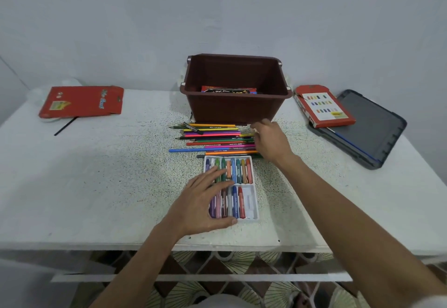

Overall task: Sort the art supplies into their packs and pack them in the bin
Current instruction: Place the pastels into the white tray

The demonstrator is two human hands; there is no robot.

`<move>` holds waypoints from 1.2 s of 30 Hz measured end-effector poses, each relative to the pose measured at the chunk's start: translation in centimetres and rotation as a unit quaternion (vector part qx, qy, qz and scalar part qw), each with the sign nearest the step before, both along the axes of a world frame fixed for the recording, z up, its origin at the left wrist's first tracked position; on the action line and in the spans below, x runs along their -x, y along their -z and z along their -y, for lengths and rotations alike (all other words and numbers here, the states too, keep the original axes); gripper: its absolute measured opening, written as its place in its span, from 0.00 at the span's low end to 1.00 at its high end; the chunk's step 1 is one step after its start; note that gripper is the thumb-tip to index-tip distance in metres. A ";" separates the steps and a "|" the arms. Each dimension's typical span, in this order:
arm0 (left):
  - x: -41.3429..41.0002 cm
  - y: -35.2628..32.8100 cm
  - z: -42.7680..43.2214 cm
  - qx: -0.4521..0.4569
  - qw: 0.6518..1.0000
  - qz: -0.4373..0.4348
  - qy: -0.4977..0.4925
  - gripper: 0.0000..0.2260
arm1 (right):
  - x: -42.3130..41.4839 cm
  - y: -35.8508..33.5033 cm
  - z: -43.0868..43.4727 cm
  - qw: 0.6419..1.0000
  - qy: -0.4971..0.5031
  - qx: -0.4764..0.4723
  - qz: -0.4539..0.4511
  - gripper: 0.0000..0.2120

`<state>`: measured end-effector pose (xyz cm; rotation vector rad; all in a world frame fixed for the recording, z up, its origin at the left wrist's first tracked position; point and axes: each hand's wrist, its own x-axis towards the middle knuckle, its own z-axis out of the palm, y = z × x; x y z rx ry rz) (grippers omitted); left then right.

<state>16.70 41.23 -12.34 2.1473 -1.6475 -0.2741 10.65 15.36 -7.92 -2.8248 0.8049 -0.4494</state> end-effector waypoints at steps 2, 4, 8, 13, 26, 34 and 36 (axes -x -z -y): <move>0.0 0.1 -0.1 0.002 1.000 -0.002 -0.001 0.40 | -0.5 0.2 0.5 0.999 -0.019 0.007 -0.050 0.17; 0.0 0.1 0.0 0.004 1.000 -0.006 -0.003 0.39 | -0.7 0.5 0.8 0.994 -0.042 0.014 -0.095 0.18; -0.1 0.0 0.0 0.006 1.000 -0.009 -0.002 0.39 | -0.8 0.2 1.3 0.993 -0.033 0.051 -0.105 0.14; 0.0 0.0 0.0 0.004 1.000 -0.009 -0.003 0.39 | -0.2 0.3 1.7 0.996 -0.042 0.062 -0.044 0.06; 0.0 0.2 0.0 0.014 1.000 -0.007 -0.003 0.40 | 6.4 -1.7 -6.0 0.925 -0.035 -0.358 0.126 0.20; -0.1 0.3 0.0 0.021 1.000 -0.003 0.000 0.39 | 10.0 -0.9 -9.9 0.936 -0.054 -0.336 0.089 0.17; -0.1 0.3 0.0 0.021 1.000 -0.001 0.001 0.39 | 10.4 -0.4 -10.4 0.942 -0.061 -0.320 0.078 0.17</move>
